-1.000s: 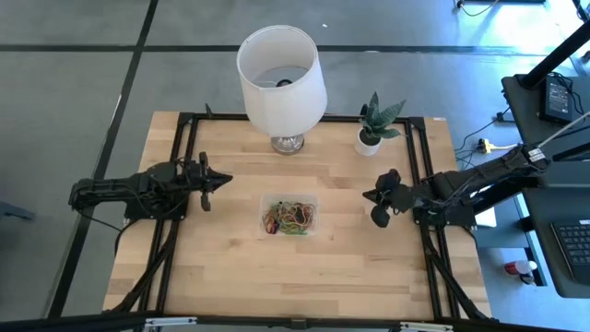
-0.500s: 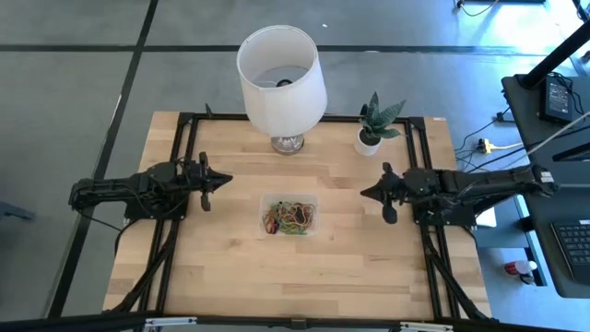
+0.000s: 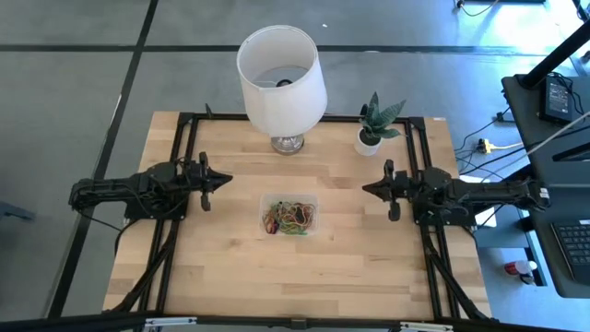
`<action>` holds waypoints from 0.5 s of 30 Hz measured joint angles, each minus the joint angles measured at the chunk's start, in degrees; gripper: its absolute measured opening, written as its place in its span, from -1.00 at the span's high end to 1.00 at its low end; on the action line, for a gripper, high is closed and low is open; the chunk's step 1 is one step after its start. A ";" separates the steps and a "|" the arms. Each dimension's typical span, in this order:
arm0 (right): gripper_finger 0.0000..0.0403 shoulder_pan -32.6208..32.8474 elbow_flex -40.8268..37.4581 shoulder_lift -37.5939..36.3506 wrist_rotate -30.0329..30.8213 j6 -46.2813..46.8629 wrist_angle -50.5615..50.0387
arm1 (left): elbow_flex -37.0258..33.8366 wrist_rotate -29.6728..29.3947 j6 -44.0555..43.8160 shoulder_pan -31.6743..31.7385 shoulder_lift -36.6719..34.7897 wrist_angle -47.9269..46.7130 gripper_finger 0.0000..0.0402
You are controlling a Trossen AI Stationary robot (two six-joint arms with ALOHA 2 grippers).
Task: Pick and place rubber bands into bin
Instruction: Return to Home Position
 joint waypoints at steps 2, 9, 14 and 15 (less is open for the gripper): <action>1.00 -0.57 0.00 -1.89 -1.58 -0.33 -0.02 | 0.00 0.00 0.00 0.00 0.00 0.00 0.97; 1.00 -2.01 0.02 -9.44 -3.90 -1.34 -0.04 | 0.00 0.00 0.00 0.00 0.00 0.00 0.95; 1.00 -2.54 0.06 -14.37 -3.88 -2.53 -2.16 | 0.00 0.00 0.00 0.00 0.00 0.00 0.97; 1.00 -2.54 0.05 -15.24 -3.88 -1.63 -2.71 | 0.00 0.00 0.00 0.00 0.00 0.00 0.97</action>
